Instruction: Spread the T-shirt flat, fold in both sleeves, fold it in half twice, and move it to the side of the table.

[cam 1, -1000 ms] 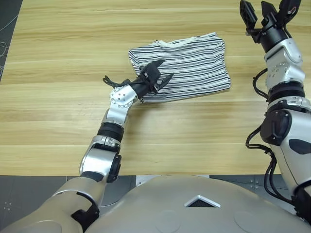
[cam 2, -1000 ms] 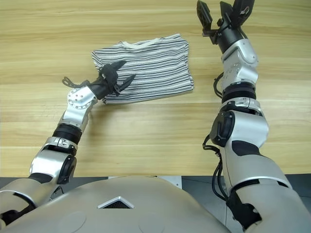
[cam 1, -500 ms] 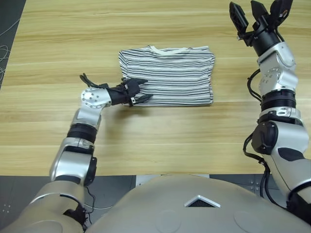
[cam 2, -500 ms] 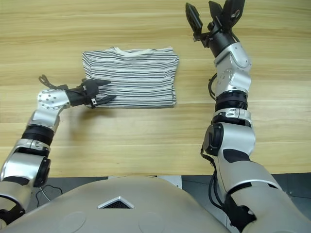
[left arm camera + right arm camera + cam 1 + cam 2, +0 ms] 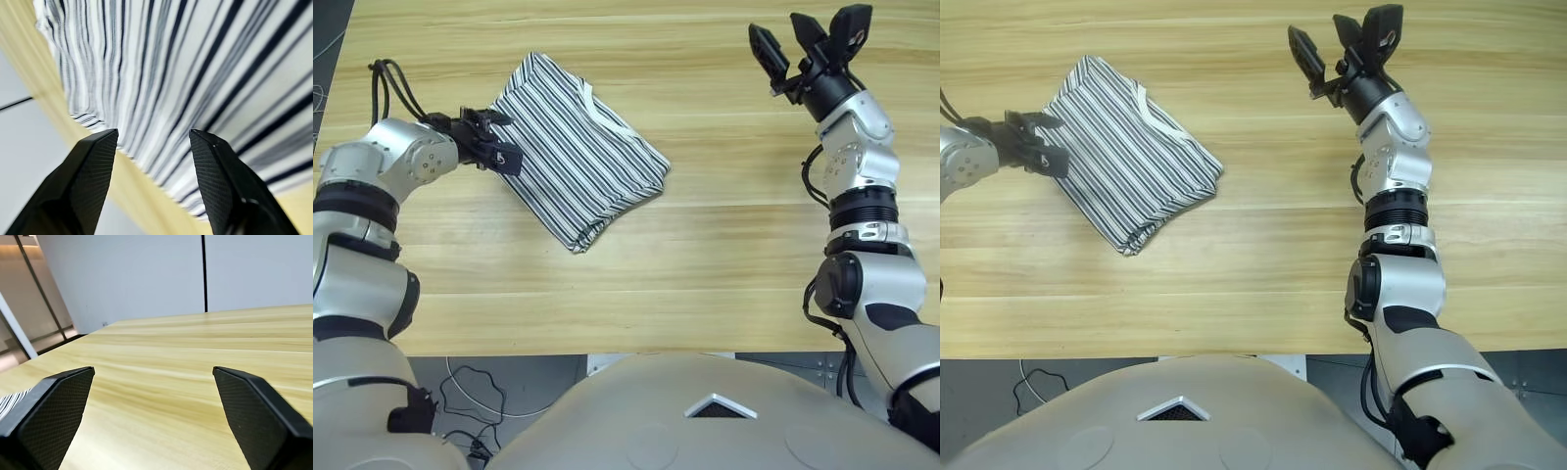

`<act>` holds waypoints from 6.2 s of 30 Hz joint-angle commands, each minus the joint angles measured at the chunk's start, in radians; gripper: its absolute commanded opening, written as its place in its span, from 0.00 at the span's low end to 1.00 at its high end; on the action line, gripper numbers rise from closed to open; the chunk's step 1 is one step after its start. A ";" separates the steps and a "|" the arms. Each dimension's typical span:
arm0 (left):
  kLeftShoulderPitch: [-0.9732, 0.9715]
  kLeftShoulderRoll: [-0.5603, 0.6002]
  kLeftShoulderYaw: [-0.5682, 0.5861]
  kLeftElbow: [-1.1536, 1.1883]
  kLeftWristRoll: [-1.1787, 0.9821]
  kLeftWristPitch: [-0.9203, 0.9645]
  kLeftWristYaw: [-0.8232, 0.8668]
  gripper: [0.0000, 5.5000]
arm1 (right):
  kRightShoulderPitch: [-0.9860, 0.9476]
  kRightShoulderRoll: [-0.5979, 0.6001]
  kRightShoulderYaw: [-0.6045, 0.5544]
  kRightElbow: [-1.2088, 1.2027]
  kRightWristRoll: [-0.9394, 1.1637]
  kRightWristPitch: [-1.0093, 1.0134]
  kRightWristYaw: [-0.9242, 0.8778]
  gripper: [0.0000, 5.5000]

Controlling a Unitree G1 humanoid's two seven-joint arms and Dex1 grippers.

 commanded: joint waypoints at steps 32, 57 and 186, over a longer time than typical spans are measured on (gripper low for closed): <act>-0.058 -0.094 -0.078 0.187 0.099 -0.057 0.435 0.49 | -0.106 0.305 0.501 0.540 -0.504 0.183 -0.070 0.81; -0.048 -0.110 -0.091 0.188 0.101 -0.050 0.450 0.49 | 0.502 0.336 0.395 -1.581 0.034 1.513 -0.046 0.81; 0.403 -0.464 0.439 -0.350 -0.932 0.552 -0.728 0.49 | 0.163 -0.291 1.141 -0.099 -1.451 -1.103 -0.752 0.81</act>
